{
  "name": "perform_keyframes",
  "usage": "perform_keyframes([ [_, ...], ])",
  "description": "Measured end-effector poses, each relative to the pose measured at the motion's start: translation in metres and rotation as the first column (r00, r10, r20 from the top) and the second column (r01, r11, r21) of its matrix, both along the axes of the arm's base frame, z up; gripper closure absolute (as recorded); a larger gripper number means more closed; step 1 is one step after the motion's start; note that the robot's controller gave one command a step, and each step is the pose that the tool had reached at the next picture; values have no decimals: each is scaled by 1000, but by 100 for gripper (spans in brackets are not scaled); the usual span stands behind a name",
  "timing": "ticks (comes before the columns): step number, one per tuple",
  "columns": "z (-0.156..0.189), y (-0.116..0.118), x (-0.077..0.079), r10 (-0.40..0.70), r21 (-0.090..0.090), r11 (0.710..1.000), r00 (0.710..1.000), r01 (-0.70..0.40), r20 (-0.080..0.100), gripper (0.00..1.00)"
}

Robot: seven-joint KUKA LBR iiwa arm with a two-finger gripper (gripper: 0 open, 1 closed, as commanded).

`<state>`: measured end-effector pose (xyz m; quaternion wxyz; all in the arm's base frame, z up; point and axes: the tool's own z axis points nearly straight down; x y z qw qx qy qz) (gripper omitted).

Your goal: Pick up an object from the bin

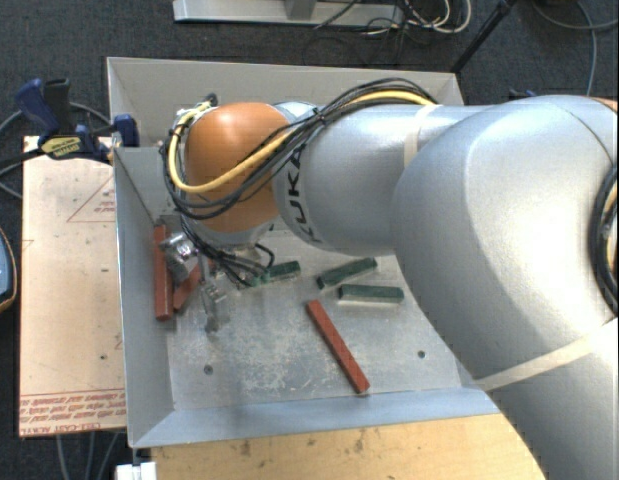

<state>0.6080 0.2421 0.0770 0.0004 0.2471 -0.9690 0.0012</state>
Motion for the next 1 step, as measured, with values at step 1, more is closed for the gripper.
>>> perform_keyframes([
  [1, 25, 3, 46, -101, 8, 995, 995, 101, 8, 0],
])
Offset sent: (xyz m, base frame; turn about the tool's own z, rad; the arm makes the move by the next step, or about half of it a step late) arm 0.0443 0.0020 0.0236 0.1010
